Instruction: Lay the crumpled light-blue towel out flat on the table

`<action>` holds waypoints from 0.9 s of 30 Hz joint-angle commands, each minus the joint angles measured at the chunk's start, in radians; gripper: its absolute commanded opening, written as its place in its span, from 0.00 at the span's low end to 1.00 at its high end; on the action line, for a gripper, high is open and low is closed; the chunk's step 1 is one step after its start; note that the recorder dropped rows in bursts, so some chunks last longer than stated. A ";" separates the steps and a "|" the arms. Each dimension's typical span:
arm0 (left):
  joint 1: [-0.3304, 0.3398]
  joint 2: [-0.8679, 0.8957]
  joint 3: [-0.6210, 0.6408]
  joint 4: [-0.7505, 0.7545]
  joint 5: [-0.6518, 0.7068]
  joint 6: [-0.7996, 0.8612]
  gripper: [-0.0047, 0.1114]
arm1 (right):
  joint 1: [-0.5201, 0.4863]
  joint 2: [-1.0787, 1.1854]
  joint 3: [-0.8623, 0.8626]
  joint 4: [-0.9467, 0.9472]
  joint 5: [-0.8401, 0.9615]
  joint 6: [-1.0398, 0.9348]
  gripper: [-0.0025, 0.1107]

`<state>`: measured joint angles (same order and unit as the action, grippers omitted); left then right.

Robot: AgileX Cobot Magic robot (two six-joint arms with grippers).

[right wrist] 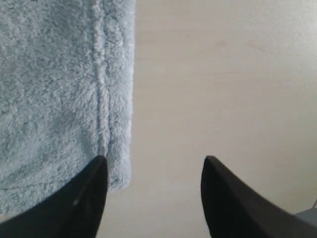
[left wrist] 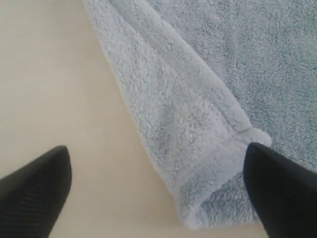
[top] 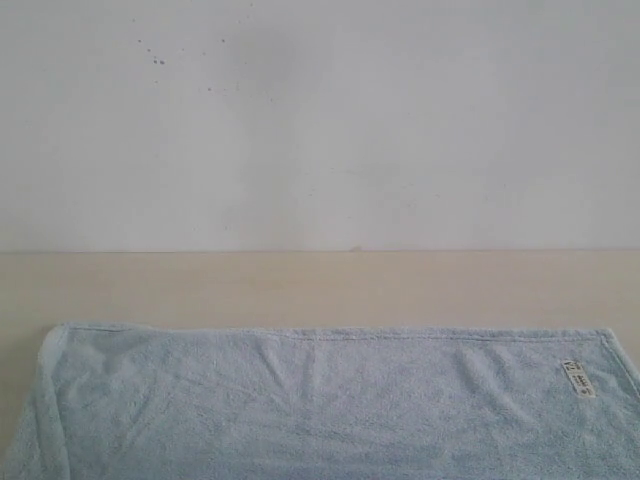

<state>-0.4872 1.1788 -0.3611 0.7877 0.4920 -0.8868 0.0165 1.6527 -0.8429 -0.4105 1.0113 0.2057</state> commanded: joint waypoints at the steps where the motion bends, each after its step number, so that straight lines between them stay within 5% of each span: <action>1: -0.001 -0.037 -0.070 0.044 0.100 0.007 0.77 | -0.006 -0.006 -0.061 -0.003 0.015 -0.002 0.50; 5: -0.001 -0.090 -0.133 0.171 0.182 0.007 0.71 | -0.006 -0.006 -0.150 0.042 0.019 -0.002 0.50; 8: -0.001 -0.119 -0.141 0.187 0.049 0.032 0.61 | -0.006 -0.006 -0.194 0.173 -0.019 -0.048 0.49; 10: -0.001 -0.126 -0.127 0.046 -0.128 0.141 0.44 | -0.006 -0.006 -0.197 0.352 -0.053 -0.178 0.46; 14: -0.012 -0.106 -0.058 -0.321 -0.440 0.454 0.09 | -0.006 0.004 -0.193 0.806 -0.042 -0.542 0.17; 16: -0.015 -0.089 -0.030 -0.329 -0.469 0.494 0.08 | -0.006 0.004 -0.193 0.909 -0.023 -0.645 0.02; 20: -0.029 -0.043 0.002 -0.327 -0.403 0.585 0.08 | -0.006 0.013 -0.193 0.908 -0.027 -0.665 0.02; 27: -0.176 0.059 0.022 -0.327 -0.389 0.774 0.08 | -0.006 0.035 -0.137 0.924 -0.076 -0.647 0.02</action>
<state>-0.6143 1.2056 -0.3486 0.4719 0.1095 -0.1798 0.0124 1.6873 -1.0117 0.4943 0.9638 -0.4329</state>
